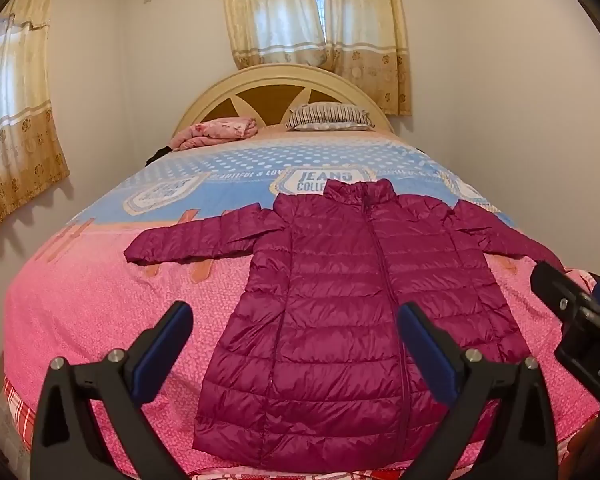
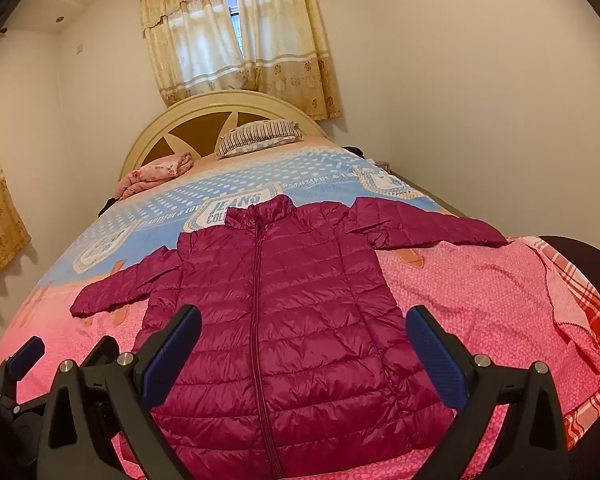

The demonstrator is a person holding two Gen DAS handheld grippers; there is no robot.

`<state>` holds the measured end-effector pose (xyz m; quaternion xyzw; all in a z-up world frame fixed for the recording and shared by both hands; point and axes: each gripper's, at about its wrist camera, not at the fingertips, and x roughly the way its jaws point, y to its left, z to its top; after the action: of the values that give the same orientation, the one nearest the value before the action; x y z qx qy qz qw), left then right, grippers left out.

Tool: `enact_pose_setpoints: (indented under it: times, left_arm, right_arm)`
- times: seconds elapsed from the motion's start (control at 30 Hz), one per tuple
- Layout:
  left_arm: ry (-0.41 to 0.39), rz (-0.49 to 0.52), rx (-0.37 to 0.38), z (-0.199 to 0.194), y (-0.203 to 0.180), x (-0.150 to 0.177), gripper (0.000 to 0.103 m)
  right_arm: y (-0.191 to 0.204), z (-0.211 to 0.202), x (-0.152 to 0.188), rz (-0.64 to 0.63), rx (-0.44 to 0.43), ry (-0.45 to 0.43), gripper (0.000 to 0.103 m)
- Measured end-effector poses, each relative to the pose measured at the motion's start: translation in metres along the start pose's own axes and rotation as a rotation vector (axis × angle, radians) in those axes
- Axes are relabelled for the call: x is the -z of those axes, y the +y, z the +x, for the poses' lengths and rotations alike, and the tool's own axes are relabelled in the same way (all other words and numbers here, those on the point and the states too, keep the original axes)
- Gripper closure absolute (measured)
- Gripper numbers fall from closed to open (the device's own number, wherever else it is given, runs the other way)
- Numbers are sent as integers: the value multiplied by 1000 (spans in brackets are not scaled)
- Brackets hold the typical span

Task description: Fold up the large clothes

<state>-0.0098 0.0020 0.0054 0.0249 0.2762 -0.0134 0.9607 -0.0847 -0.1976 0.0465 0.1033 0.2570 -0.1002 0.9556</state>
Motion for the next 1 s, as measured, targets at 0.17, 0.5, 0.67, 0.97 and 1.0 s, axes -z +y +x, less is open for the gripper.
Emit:
enact_pose_setpoints:
  times: [0.17, 0.5, 0.67, 0.97, 1.0]
  left_arm:
    - [2, 3, -1, 1, 0, -1, 0]
    - [4, 0, 4, 0, 2, -1, 0]
    - [5, 3, 2, -1, 0, 0, 0]
    - [6, 7, 0, -1, -1, 2, 0]
    - [7, 7, -1, -1, -1, 2, 0]
  right_arm:
    - [3, -2, 3, -8, 4, 5, 1]
    - [3, -1, 3, -9, 3, 9, 1]
    - [2, -2, 3, -9, 2, 9, 1]
    - [1, -1, 3, -4, 1, 13, 1]
    - [1, -1, 4, -4, 1, 15, 1]
